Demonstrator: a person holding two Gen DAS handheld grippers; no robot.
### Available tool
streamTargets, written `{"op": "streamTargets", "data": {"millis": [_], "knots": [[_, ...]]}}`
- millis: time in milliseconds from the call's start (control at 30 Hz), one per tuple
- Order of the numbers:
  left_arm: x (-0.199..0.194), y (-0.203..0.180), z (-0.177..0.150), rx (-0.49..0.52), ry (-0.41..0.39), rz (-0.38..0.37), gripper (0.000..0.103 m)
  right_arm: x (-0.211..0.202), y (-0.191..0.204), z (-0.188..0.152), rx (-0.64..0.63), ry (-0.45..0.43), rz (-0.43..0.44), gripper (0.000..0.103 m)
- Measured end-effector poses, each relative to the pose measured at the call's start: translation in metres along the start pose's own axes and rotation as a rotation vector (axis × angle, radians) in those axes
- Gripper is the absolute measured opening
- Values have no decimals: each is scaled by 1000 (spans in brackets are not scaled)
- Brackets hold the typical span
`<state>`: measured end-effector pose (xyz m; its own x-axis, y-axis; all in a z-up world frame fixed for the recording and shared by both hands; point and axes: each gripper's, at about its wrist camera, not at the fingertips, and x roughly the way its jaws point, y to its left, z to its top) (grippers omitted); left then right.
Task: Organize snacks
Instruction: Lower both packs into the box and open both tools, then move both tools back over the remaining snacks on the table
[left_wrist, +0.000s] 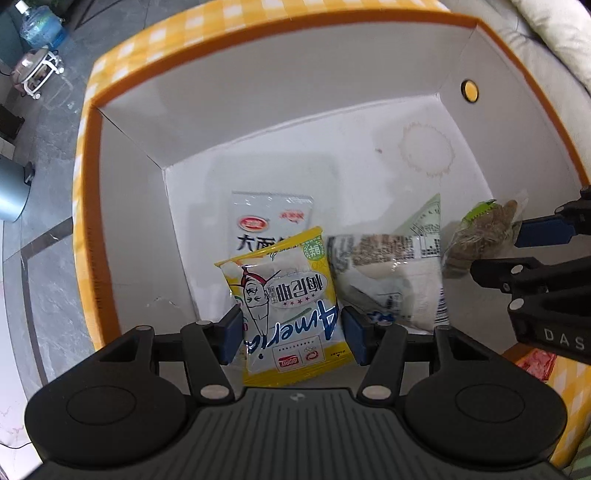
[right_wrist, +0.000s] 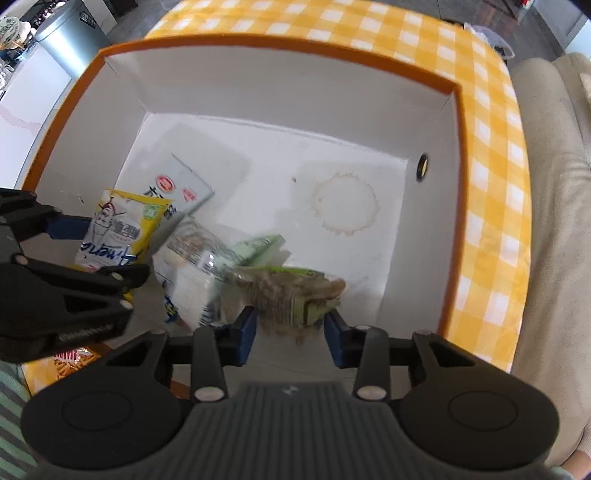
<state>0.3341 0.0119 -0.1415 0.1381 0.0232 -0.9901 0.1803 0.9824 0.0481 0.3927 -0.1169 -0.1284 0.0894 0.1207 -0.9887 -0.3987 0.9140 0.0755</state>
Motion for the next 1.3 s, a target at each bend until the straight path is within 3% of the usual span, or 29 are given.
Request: {"op": "streamTargets", "data": {"millis": [100,233,467,600,933,1167,1300], "knots": [[5,0,-1,-1,9,8,64,4,3,2,-10,12,1,29],[6,0,-5,4,5,5,68,5,0,1,11,11,3,30],[-14,7,-17,-12,-64,-21,79,-11,-1,-4,24,-43,4,41],[-32,10,-24,-27,-119,-22,78,-23,-1,-9,24,-81,-17,45],[-102,10,-72,-92,-379,-7,78,-84,7,-59,34,-314,20,52],[-129,-5,-131,-108,-511,-1,78,-115,24,-130,19,-531,-7,54],[-124,-16,-162,-123,-537,29,79,-117,36,-180,10,-629,-47,56]]}}
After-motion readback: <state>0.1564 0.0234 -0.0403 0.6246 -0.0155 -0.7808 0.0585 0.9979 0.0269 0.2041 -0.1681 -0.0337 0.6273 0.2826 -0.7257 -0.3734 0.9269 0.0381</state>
